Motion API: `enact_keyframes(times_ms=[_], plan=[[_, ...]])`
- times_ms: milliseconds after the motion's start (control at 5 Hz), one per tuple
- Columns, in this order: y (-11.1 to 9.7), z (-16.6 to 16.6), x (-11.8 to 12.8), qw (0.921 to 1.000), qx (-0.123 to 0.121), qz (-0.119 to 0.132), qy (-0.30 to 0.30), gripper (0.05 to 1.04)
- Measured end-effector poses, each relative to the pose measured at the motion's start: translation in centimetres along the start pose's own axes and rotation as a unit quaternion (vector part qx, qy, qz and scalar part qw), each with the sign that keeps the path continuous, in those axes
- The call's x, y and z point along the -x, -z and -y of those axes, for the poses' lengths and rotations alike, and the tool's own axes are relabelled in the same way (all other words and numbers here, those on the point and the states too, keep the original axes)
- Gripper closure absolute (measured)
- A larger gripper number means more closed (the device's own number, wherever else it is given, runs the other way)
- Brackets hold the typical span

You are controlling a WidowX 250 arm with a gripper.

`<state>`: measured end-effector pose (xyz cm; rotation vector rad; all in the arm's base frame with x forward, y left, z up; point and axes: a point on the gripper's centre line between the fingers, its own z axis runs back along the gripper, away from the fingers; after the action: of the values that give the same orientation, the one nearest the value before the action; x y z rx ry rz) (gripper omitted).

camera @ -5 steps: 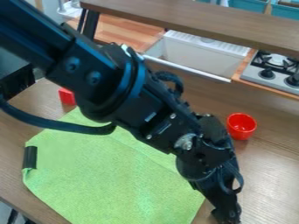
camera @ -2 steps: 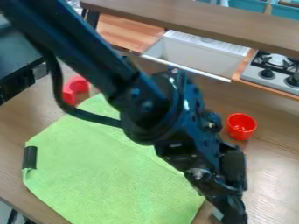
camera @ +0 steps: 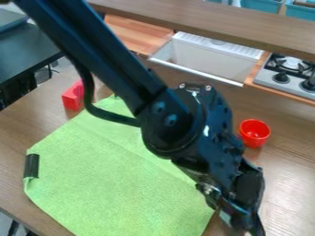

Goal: Put the blue cube on the bottom right cloth

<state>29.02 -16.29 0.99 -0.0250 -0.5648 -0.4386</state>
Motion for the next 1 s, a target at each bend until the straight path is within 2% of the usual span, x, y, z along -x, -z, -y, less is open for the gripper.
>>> enact_keyframes(times_ms=[200, 400, 600, 800, 1000], plan=[[-1.2, 0.2, -0.3, 0.9999, 0.013, 0.006, 0.000, 0.609], [-3.1, -1.5, -0.8, 0.9994, 0.022, 0.017, -0.020, 0.609], [-4.7, -4.5, -1.7, 0.9973, 0.021, 0.033, -0.062, 0.609], [-4.5, -7.6, -1.2, 0.9950, 0.002, 0.025, -0.097, 0.609], [-4.7, -9.6, -1.6, 0.9928, -0.016, 0.033, -0.114, 0.609]])
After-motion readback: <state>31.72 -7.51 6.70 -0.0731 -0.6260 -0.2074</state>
